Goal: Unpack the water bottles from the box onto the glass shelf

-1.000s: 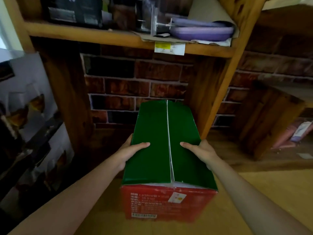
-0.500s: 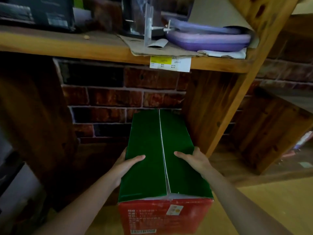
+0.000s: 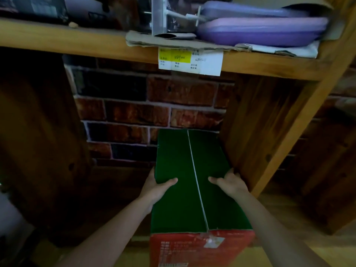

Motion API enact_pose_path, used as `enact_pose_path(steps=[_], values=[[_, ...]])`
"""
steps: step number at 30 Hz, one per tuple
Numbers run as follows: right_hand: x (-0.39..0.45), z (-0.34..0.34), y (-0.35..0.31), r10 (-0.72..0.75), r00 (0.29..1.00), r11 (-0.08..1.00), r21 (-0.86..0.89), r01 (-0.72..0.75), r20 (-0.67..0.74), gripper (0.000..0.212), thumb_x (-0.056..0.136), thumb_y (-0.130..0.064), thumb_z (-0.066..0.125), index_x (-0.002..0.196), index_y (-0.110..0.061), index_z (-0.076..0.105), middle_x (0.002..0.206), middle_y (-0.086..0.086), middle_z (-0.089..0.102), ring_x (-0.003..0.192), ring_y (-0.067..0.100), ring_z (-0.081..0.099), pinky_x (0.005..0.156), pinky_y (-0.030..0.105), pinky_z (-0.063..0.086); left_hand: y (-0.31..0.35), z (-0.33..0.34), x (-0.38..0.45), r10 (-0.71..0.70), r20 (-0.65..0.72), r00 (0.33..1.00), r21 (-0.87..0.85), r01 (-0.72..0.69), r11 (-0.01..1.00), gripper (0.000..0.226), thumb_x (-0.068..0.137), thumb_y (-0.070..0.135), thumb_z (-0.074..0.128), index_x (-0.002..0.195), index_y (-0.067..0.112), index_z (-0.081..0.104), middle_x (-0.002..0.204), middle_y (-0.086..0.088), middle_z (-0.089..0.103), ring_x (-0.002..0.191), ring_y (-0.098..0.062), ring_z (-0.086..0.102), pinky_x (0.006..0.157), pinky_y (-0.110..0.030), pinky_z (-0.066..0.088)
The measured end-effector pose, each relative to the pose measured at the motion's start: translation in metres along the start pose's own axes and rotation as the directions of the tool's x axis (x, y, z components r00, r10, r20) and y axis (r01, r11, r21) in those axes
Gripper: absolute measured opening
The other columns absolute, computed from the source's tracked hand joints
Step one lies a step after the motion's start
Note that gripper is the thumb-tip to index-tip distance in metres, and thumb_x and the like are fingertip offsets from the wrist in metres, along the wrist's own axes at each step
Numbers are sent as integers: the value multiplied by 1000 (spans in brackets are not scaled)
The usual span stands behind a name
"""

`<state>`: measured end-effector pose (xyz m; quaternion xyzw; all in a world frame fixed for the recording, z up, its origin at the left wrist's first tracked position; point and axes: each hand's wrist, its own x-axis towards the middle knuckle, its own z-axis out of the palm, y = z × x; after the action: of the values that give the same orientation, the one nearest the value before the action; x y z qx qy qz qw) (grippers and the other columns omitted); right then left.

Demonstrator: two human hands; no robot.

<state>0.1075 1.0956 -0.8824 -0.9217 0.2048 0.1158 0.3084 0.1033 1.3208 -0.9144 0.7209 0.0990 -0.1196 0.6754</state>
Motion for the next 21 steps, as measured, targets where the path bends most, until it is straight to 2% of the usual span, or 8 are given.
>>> enact_pose_path(steps=[3,7,11,18,21], values=[[-1,1,3,-6,1000,997,-77,5,-7,98,88,-58,48,149,-6,-9,157,16,4,142,37,20,112,42,28,1,4,0,-15,-49,999,58,18,998,63,84,46,63,139,38,34,128,0,55,112,-25,57,93,-37,49],[-10,4,6,-88,995,977,-201,77,-47,84,94,-57,34,150,-6,-1,156,16,8,142,35,20,111,43,29,3,5,-2,8,-109,994,128,6,992,56,87,47,57,138,34,37,129,-1,55,115,-27,56,94,-37,48],[-23,13,5,-330,932,872,-427,241,-148,60,101,-43,23,148,-7,21,159,12,5,147,25,6,120,37,7,6,7,-6,54,-134,990,245,-19,969,55,92,43,52,140,25,34,132,-4,54,117,-28,54,87,-31,46],[-57,10,5,-343,936,896,-324,302,-74,59,102,-37,27,149,-3,18,159,11,12,147,22,8,119,32,7,-2,1,-15,50,-64,997,341,-25,940,59,94,43,47,143,18,27,138,-9,46,121,-30,51,97,-36,45],[-82,4,6,-355,929,911,-263,319,-104,59,101,-36,29,149,-3,17,159,10,14,147,21,9,118,29,9,-4,-2,-24,61,-37,997,392,-41,919,63,92,46,48,144,18,27,142,-11,40,125,-30,47,102,-38,43]])
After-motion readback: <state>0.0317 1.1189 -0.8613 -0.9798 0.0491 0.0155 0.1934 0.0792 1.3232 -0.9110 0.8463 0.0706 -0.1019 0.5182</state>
